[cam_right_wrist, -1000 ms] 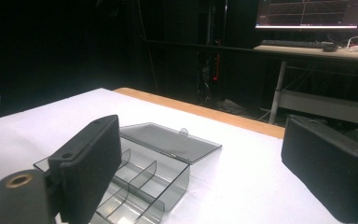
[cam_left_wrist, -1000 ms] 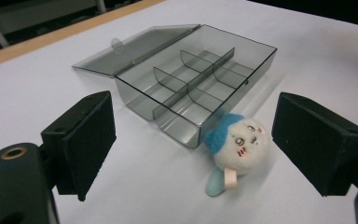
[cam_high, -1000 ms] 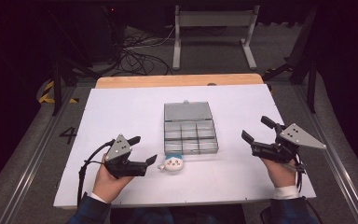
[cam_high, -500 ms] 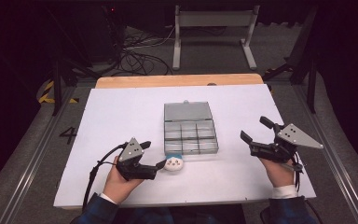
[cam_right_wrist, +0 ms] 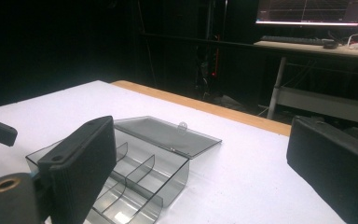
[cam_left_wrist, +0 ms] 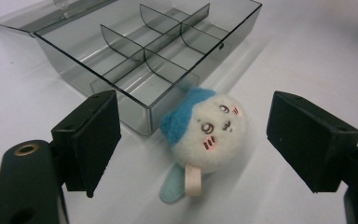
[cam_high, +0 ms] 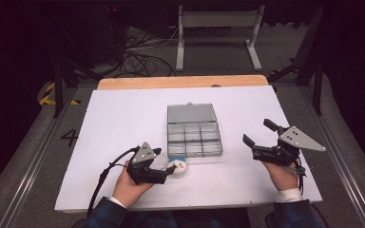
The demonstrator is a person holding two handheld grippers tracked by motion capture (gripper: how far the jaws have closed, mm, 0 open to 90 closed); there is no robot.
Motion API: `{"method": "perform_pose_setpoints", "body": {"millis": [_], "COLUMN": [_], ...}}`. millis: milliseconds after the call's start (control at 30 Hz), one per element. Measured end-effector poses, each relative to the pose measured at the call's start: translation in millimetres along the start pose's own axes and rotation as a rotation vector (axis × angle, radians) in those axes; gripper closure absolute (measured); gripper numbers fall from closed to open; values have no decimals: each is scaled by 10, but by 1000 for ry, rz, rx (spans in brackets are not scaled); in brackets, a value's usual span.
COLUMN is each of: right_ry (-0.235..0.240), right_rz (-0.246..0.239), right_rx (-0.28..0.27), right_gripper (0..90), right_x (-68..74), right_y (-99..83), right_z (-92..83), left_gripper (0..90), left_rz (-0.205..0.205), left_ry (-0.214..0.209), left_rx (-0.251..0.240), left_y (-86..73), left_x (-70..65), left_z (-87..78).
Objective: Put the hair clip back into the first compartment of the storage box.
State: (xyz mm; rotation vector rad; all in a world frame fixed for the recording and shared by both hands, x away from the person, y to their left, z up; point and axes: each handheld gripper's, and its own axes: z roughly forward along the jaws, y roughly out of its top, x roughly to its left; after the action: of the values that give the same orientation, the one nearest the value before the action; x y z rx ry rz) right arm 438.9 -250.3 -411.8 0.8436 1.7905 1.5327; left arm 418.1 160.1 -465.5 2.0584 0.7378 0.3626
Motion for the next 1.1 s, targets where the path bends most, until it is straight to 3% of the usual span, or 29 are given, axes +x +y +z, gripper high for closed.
{"method": "perform_pose_setpoints", "body": {"millis": [333, 533, 700, 900, 1100], "right_ry": [-4, -6, -6, -3, -6], "right_rz": [0, 4, 1, -4, -5], "right_rx": [-5, -2, 0, 1, 1], "right_gripper": [85, 84, 84, 84, 85], "right_x": [-14, -5, -7, -3, 1], "right_y": [-4, -6, -10, -13, -12], "right_z": [-8, -3, -1, 6, 5], "left_gripper": [233, 264, 280, 308, 334], "left_rz": [21, -10, -8, 4, 19], "left_ry": [8, -22, -35, -15, -2], "left_rx": [66, 114, 143, 189, 193], "left_y": [-13, -31, -43, -72, -64], "left_x": [-47, -53, -74, -104, -121], "left_z": [130, 194, 243, 347, 378]}}
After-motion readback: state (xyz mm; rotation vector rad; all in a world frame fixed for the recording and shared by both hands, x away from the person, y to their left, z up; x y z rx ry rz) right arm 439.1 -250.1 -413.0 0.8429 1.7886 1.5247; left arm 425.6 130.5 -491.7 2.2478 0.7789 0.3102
